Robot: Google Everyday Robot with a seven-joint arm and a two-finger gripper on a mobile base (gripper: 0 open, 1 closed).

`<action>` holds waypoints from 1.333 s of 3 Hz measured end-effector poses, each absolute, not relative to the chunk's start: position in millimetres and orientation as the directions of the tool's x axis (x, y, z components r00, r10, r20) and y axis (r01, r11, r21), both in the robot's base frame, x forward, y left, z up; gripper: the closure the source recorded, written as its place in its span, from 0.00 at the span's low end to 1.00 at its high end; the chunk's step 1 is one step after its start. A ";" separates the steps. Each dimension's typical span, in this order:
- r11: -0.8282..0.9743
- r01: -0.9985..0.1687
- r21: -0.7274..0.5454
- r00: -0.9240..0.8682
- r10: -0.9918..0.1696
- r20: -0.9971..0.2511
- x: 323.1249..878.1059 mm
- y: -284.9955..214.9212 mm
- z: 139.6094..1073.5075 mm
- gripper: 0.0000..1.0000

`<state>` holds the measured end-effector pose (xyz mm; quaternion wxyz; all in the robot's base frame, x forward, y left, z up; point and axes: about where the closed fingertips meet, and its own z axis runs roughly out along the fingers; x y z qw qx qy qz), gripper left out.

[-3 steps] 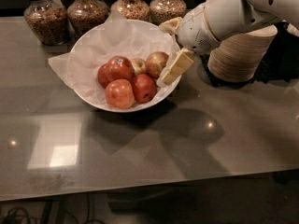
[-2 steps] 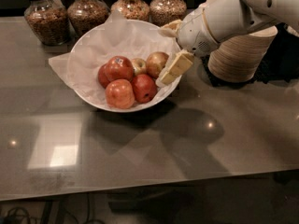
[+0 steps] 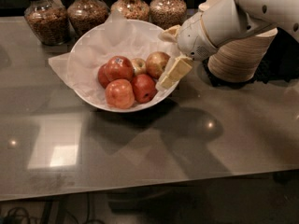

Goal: Pick apple from white bowl

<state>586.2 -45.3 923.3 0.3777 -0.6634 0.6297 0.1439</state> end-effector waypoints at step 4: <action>0.099 -0.955 -0.278 0.113 -0.748 -0.654 591.5 -50.6 894.6 0.24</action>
Offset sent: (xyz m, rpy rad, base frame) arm 0.0068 -0.0094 -0.0298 -0.0261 0.0486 -0.0367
